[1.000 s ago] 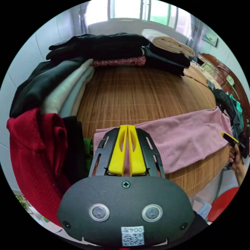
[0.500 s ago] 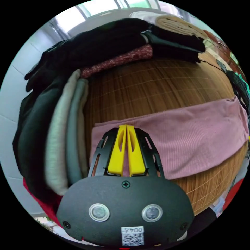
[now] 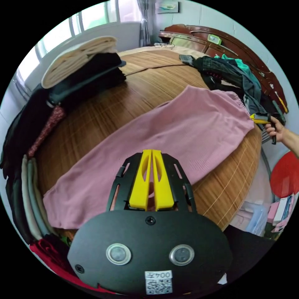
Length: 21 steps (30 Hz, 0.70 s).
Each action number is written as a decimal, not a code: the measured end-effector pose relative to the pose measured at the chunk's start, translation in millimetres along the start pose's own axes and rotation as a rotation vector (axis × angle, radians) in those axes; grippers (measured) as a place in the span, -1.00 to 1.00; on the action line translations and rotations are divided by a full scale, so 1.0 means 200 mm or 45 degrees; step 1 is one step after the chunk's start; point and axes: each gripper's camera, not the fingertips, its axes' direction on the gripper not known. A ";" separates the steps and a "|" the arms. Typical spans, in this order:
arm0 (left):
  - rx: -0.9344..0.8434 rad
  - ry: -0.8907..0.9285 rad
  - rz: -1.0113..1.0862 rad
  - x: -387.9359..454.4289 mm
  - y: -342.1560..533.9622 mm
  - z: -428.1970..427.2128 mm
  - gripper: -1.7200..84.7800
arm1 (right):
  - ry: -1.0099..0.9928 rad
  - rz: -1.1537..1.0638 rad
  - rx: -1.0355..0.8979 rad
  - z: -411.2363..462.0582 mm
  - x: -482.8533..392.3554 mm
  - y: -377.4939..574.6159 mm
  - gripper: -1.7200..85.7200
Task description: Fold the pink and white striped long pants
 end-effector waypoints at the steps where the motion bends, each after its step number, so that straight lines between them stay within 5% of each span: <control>1: -0.033 -0.004 -0.001 -0.01 -0.01 0.04 -0.95 | -0.064 -0.016 0.069 -0.04 -0.04 0.00 -0.92; 7: -0.048 0.156 -0.154 -0.27 0.02 0.24 -0.96 | 0.029 -0.540 0.111 0.05 -0.30 0.10 -0.93; 15: -0.073 0.198 -0.211 -0.52 0.03 0.42 -0.96 | 0.271 -0.112 0.205 0.26 0.39 0.06 -0.96; 21: -0.075 0.235 -0.242 -0.70 0.04 0.54 -0.96 | 0.321 -0.434 0.118 0.50 0.45 -0.01 -0.82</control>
